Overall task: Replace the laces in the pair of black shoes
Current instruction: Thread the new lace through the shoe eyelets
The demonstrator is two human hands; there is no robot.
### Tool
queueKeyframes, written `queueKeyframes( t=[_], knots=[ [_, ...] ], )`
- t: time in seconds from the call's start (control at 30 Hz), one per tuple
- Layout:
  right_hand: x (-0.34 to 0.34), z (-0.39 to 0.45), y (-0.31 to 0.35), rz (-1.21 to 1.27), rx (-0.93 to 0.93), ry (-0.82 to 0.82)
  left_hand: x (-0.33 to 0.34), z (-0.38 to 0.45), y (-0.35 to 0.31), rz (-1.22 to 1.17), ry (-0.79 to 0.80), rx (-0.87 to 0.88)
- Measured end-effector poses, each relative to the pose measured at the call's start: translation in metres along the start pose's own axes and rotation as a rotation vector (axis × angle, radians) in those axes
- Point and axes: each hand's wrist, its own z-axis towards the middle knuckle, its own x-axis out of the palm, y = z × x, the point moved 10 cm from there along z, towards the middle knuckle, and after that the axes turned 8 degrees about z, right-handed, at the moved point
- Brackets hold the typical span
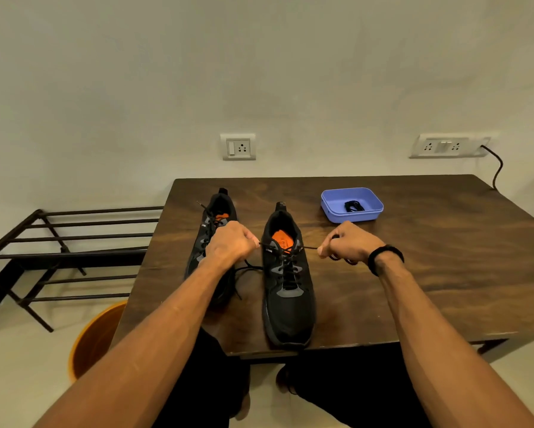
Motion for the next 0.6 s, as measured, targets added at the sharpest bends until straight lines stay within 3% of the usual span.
queueKeyframes(
  t=[0.13,0.27,0.4,0.47,0.6],
  knots=[
    [-0.004,0.003,-0.014,0.004,0.042,0.021,0.001,-0.002,0.005,0.008,0.028,-0.026],
    [-0.024,0.012,-0.015,-0.081,-0.037,-0.192,0.000,-0.006,0.008,0.033,0.023,-0.014],
    [-0.033,0.014,-0.007,-0.253,-0.094,-0.414,-0.016,-0.012,-0.009,0.084,-0.158,0.125],
    [-0.018,0.013,0.007,-0.156,-0.160,-0.330,-0.019,-0.020,-0.037,0.027,-0.211,0.319],
    [0.045,-0.001,0.023,0.052,-0.097,0.152,-0.003,-0.020,-0.082,0.079,-0.209,0.555]
  ],
)
